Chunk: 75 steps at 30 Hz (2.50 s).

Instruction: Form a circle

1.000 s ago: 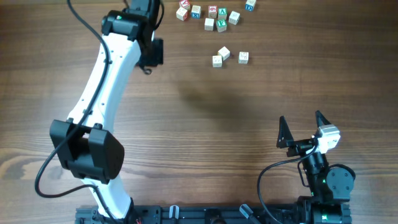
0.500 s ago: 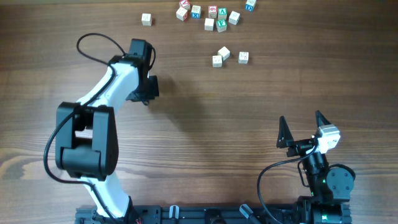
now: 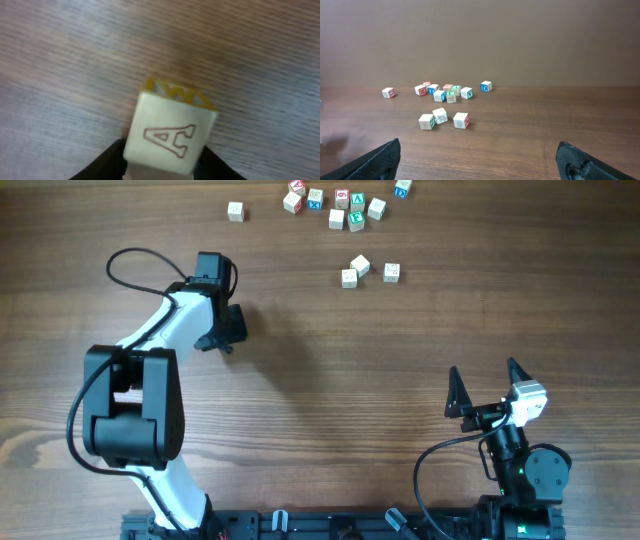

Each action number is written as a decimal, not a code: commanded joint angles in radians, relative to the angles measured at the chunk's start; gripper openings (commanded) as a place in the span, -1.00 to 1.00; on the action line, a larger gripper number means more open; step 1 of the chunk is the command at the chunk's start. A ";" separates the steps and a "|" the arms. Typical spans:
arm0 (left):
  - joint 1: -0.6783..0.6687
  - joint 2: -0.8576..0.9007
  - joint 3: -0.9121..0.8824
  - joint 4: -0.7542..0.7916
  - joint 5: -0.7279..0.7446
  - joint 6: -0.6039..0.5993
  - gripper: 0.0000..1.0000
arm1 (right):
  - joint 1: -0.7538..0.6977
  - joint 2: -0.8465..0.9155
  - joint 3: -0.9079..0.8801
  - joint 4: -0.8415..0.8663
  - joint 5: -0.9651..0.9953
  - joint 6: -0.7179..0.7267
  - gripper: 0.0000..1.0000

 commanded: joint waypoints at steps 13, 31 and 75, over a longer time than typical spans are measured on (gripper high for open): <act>0.003 0.031 -0.026 -0.045 0.032 -0.271 -0.14 | 0.004 -0.005 -0.001 0.003 0.007 -0.018 1.00; 0.003 0.031 -0.026 -0.043 -0.077 -0.305 -0.08 | 0.004 -0.005 -0.001 0.003 0.007 -0.018 0.99; -0.178 0.033 0.441 0.494 0.362 -0.111 0.66 | 0.004 -0.005 -0.001 0.003 0.007 -0.018 1.00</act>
